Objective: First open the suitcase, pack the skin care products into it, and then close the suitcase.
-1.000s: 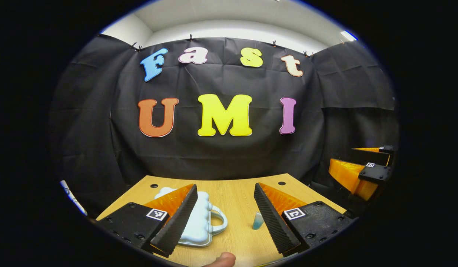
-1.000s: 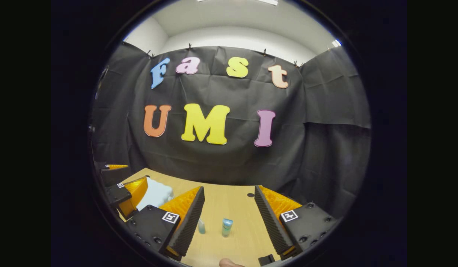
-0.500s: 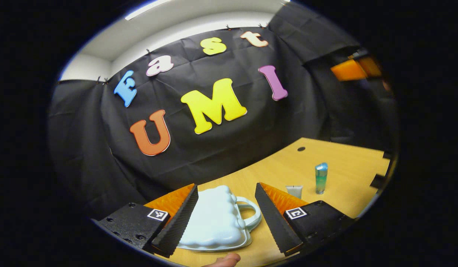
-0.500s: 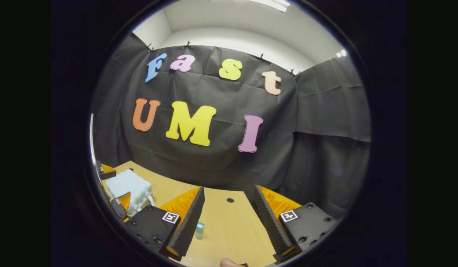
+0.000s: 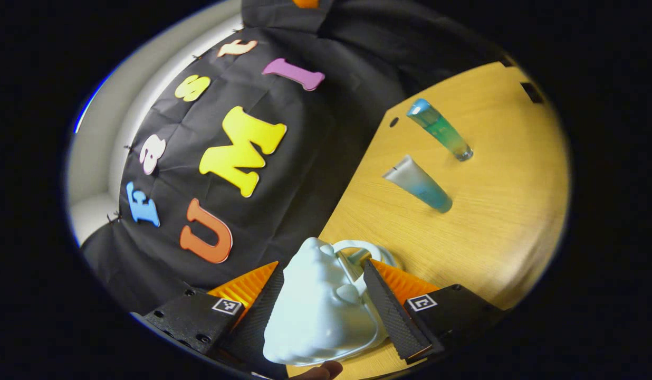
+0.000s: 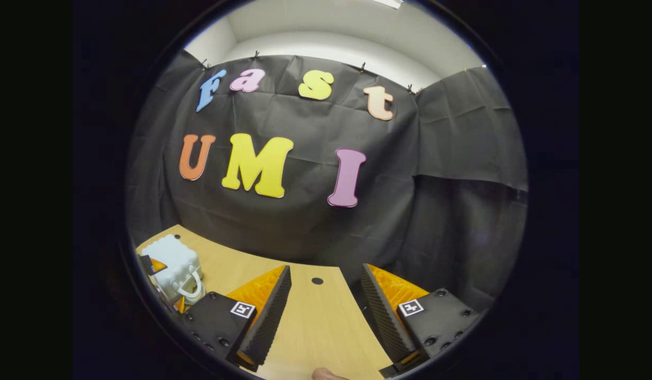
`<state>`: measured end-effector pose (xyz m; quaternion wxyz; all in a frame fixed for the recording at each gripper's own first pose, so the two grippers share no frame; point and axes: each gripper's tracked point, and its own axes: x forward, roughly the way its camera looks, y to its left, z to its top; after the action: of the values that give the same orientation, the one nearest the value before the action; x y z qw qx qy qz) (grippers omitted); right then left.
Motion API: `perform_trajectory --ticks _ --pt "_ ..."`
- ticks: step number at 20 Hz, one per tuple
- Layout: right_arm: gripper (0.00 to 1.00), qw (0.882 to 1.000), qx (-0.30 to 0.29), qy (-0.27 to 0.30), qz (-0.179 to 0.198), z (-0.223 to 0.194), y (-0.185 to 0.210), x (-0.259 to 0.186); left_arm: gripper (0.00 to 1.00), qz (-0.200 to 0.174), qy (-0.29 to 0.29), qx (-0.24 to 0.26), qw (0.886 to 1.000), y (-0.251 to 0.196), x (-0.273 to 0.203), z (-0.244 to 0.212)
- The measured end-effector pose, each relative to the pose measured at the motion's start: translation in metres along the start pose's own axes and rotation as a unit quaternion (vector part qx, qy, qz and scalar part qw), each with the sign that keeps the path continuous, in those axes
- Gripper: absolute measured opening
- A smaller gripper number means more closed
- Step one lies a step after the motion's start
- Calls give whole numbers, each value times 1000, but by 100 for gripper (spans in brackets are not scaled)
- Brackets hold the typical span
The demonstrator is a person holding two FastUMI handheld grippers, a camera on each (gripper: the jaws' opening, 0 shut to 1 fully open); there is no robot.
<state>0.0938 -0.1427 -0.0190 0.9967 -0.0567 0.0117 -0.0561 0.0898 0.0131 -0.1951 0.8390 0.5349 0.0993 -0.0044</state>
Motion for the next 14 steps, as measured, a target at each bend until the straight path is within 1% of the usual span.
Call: perform_trajectory --ticks 2,8,11,12,14 --pt "80 1000 2 7 3 -6 -6 9 97 -7 19 24 1000 -13 7 -7" --pt "80 999 16 46 10 -35 -17 30 96 12 57 125 990 -15 29 -12" --pt "80 998 21 52 17 -42 -22 39 95 10 73 146 987 -20 39 -17" --pt "80 998 20 55 20 -46 -24 42 93 10 78 152 985 -21 41 -15" --pt "80 998 22 59 24 -51 -29 47 81 8 91 164 982 -26 45 -17"
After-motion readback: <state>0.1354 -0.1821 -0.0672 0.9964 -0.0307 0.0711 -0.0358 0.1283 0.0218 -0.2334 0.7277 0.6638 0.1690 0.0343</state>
